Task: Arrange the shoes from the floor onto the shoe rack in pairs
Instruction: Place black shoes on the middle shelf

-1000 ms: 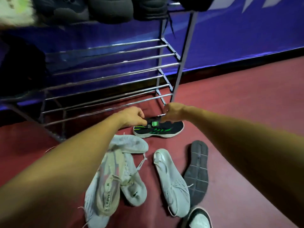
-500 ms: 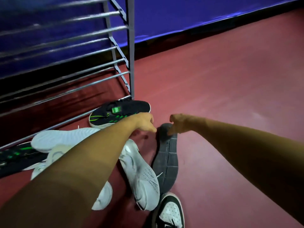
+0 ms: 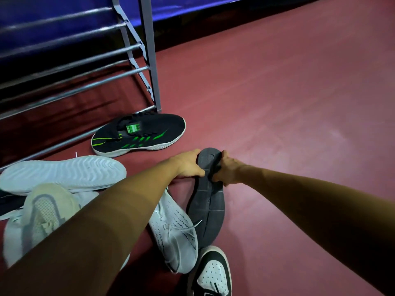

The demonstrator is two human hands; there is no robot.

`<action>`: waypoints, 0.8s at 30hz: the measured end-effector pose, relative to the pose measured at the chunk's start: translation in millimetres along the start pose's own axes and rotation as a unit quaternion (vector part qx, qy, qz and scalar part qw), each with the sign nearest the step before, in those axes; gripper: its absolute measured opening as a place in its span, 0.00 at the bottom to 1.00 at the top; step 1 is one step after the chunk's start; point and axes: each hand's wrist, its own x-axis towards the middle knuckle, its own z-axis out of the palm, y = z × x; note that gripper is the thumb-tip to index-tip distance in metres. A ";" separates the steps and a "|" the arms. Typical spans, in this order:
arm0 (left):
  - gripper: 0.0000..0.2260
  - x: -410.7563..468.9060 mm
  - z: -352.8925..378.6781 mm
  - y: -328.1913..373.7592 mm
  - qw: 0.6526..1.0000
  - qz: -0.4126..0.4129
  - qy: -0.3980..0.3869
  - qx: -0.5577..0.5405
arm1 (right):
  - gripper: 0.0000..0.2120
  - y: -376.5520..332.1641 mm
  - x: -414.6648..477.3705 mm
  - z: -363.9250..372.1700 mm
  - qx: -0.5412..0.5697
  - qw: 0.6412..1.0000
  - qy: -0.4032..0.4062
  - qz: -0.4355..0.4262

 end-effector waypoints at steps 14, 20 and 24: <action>0.22 -58.2 -46.3 2.3 0.995 -0.037 0.032 -0.083 | 0.30 -46.4 -47.4 -40.9 0.065 0.991 0.081 -0.081; 0.26 -126.0 -82.0 -7.5 0.976 -0.007 0.133 -0.175 | 0.29 -105.6 -103.2 -50.9 -0.006 0.973 0.154 -0.169; 0.24 -187.8 -111.6 -16.4 0.956 0.008 0.198 -0.215 | 0.29 -162.7 -147.3 -58.1 0.007 0.970 0.131 -0.205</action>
